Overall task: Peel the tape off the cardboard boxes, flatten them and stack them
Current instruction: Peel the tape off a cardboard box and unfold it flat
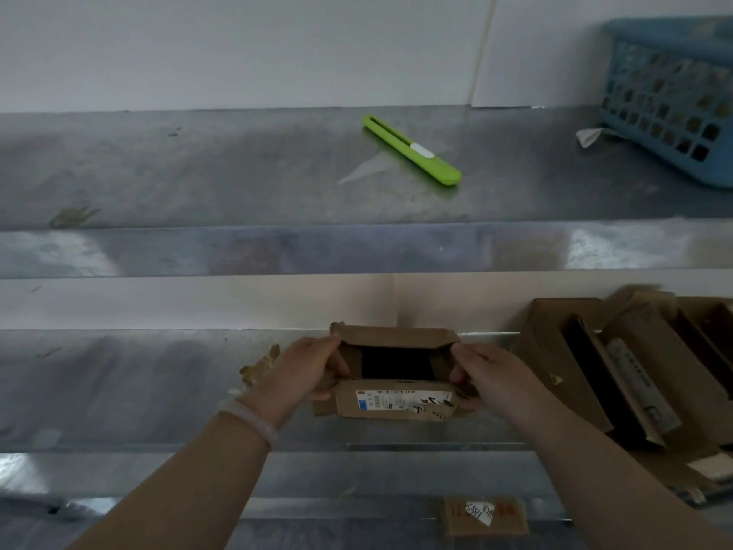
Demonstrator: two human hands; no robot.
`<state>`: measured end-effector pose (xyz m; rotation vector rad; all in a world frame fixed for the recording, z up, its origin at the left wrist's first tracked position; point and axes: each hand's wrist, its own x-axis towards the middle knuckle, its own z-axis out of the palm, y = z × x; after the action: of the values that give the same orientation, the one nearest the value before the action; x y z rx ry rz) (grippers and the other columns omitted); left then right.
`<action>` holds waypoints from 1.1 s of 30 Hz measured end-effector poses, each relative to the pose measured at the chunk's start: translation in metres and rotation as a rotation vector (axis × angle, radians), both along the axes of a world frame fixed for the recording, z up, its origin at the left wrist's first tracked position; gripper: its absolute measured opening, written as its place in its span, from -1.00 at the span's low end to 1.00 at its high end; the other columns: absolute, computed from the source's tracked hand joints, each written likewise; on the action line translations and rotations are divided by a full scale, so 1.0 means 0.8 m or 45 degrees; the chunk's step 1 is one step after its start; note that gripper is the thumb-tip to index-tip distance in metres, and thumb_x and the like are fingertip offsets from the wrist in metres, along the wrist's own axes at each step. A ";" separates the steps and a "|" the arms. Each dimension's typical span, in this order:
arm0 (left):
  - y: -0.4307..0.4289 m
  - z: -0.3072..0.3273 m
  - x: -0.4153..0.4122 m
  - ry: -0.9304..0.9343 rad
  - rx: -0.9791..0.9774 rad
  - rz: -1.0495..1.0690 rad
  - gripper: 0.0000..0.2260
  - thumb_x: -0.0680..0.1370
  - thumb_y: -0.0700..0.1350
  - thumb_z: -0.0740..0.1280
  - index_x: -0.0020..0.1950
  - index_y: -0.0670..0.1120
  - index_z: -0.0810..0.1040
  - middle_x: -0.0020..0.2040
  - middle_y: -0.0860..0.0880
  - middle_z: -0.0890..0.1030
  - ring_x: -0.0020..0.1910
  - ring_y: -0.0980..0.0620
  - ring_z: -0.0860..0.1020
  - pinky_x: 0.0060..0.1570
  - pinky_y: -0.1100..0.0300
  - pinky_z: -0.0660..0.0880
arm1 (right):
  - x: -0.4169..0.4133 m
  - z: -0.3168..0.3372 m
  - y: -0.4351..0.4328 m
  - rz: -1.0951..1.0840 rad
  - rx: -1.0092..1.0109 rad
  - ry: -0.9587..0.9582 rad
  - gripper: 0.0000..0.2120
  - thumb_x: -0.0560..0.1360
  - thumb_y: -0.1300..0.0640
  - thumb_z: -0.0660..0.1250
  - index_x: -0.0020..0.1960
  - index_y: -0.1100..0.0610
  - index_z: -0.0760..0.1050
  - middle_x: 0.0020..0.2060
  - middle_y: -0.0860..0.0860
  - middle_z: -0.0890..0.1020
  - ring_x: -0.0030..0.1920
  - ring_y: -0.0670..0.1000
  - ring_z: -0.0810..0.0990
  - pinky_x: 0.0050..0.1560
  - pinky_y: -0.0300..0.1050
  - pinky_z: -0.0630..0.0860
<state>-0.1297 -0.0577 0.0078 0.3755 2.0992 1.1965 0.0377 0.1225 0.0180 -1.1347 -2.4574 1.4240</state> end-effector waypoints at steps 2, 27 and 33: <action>-0.001 -0.001 -0.001 0.301 -0.165 -0.207 -0.77 0.54 0.04 0.30 -0.17 -0.07 0.64 -0.11 -0.02 0.63 -0.16 0.12 0.56 -0.24 0.46 0.47 | -0.003 -0.002 -0.001 0.092 0.114 -0.034 -0.81 0.55 0.06 0.33 -0.14 0.14 0.62 -0.24 0.01 0.64 -0.31 -0.18 0.52 -0.44 -0.51 0.33; -0.051 -0.036 0.021 0.953 0.159 -0.574 -0.26 0.46 -0.28 0.25 0.49 0.22 0.03 0.44 0.25 0.08 0.37 0.34 0.12 0.37 0.42 0.13 | 0.048 -0.021 -0.008 -0.122 0.061 0.388 -0.46 0.51 0.42 0.18 0.25 -0.17 0.43 0.05 -0.18 0.58 -0.03 -0.40 0.52 -0.16 -0.53 0.43; -0.069 -0.132 0.032 1.072 -0.148 -0.970 -0.25 0.41 -0.22 0.19 0.54 0.15 0.01 0.55 0.13 0.02 0.38 0.01 0.25 0.39 0.09 0.26 | 0.059 -0.085 -0.004 -0.393 -0.530 0.233 -0.75 0.61 0.01 0.18 0.16 -0.02 0.59 0.13 0.02 0.62 0.07 0.04 0.62 0.09 0.06 0.57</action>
<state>-0.1042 -0.1130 -0.0982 1.6681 2.2782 0.4682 0.0846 0.1195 -0.0501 -1.3114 -1.8156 1.8841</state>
